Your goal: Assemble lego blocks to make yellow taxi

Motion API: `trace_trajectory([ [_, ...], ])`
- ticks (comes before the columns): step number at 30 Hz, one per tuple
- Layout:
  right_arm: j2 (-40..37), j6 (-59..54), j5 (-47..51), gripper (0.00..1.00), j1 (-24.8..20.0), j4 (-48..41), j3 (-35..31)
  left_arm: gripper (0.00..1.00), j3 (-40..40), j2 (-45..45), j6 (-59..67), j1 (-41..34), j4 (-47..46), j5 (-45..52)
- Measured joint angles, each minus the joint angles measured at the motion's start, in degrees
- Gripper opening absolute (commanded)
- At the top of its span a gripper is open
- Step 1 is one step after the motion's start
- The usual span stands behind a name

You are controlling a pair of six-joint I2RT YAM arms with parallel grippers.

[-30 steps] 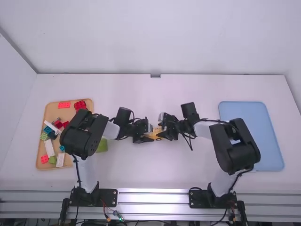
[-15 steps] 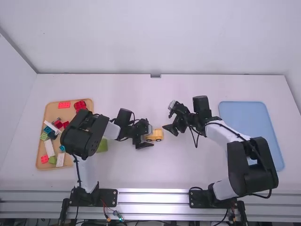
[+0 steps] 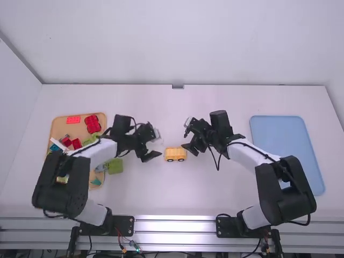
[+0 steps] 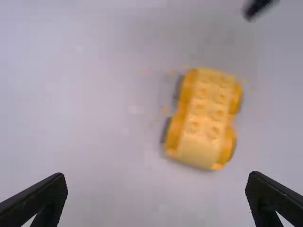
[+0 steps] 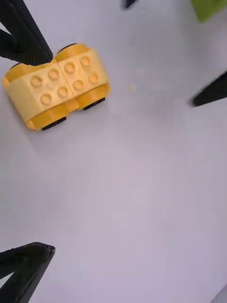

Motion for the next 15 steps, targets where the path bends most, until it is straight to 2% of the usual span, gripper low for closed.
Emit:
trace_trajectory([
  [4, 0.0, 2.2, 0.5, 0.99, -0.9, 3.8, 0.0, 0.99, 0.0, -7.9, -14.9, 6.4, -1.1, -3.7],
  [9, 0.0, 6.4, 0.9, 0.99, -3.9, 10.0, 0.0, 0.99, 0.0, -16.1, -34.6, 12.7, -4.1, -15.0],
  [15, 0.0, 11.6, 1.0, 0.99, -6.2, 13.6, 0.0, 0.99, 0.0, -18.3, -47.8, 14.3, -11.0, -30.2],
])
